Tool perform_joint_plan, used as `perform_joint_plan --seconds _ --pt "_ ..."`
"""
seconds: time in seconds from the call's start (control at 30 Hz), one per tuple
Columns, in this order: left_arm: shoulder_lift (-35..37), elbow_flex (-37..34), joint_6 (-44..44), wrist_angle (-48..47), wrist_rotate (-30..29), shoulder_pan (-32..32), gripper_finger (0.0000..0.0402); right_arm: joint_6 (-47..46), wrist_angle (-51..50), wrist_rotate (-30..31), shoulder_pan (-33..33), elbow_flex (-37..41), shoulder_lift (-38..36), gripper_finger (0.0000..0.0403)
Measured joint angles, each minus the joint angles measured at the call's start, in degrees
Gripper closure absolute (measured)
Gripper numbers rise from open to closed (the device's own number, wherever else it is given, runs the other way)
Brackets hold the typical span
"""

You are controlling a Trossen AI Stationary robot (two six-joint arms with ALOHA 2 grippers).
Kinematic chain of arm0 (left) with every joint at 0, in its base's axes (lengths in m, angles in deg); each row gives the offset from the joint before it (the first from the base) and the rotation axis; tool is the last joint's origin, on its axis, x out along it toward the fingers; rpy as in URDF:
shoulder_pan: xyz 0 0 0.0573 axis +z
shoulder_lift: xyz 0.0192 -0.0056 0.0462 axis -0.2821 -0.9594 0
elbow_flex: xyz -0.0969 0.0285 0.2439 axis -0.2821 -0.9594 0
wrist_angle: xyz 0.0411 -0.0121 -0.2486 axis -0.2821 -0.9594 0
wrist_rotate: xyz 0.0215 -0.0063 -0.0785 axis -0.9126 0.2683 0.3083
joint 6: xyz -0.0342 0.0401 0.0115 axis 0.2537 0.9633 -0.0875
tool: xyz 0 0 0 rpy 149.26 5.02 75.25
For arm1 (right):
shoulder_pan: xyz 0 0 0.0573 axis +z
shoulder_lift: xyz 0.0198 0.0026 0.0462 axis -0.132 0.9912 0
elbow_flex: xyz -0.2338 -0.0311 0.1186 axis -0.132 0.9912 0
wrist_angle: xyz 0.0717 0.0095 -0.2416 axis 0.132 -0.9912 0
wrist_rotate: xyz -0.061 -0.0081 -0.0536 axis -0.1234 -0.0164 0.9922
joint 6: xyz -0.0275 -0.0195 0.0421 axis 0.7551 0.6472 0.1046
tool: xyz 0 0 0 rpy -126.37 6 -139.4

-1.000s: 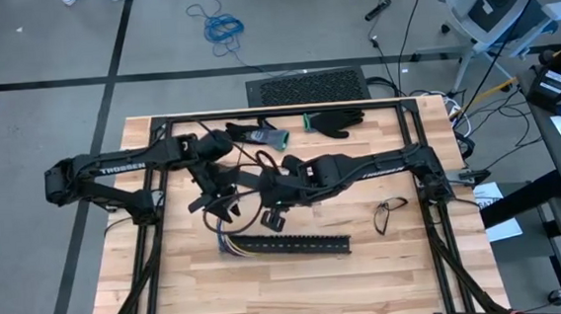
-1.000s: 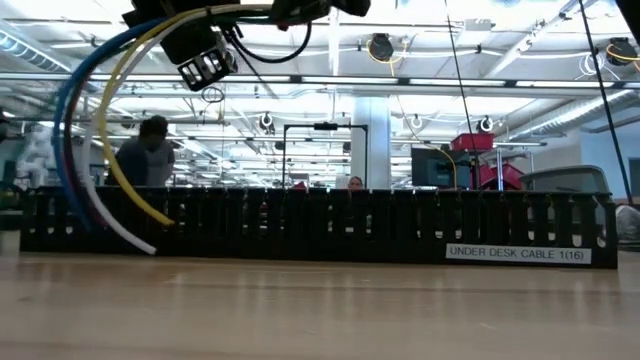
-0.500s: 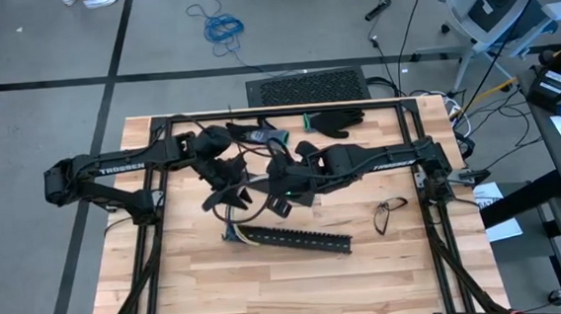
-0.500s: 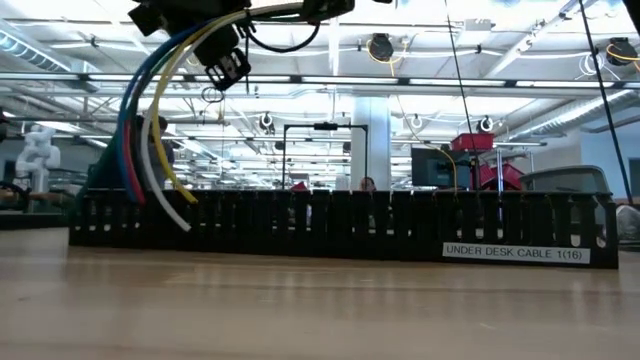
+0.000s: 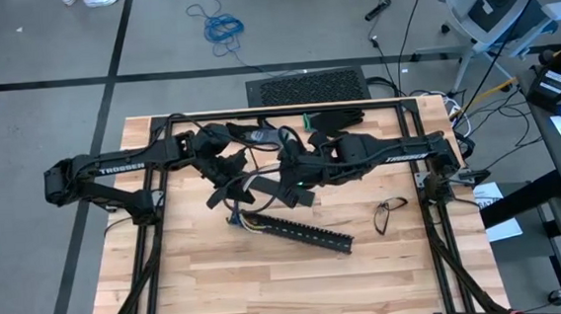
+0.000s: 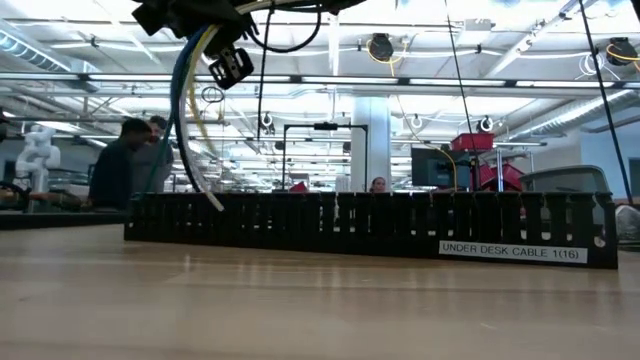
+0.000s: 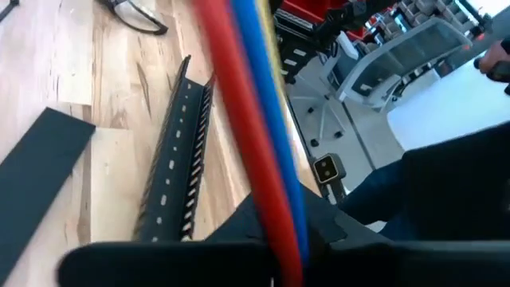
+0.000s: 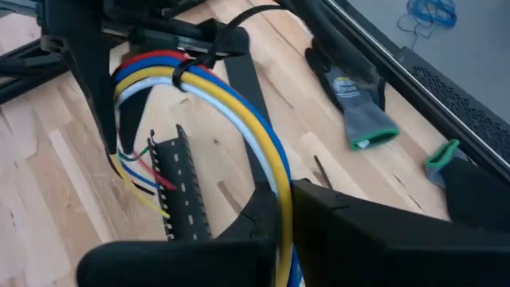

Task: Ziptie cables
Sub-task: Insert the cable wire into the black cable duct

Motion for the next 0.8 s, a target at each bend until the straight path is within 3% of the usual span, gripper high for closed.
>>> perform_joint_plan --seconds 0.1,0.33,0.8 --pt "0.0 0.01 -2.09 0.34 -0.02 0.0 0.0393 -0.26 -1.14 -0.07 -0.07 0.0 -0.5 0.0396" --pt "0.28 0.04 -6.48 0.18 0.26 0.02 0.0383 -2.29 -5.1 -0.13 -0.03 0.0 -0.51 0.0396" --pt "1.76 0.13 -6.51 -5.08 0.79 0.54 0.0382 -4.1 -9.21 0.89 -0.01 -0.01 -0.91 0.0396"
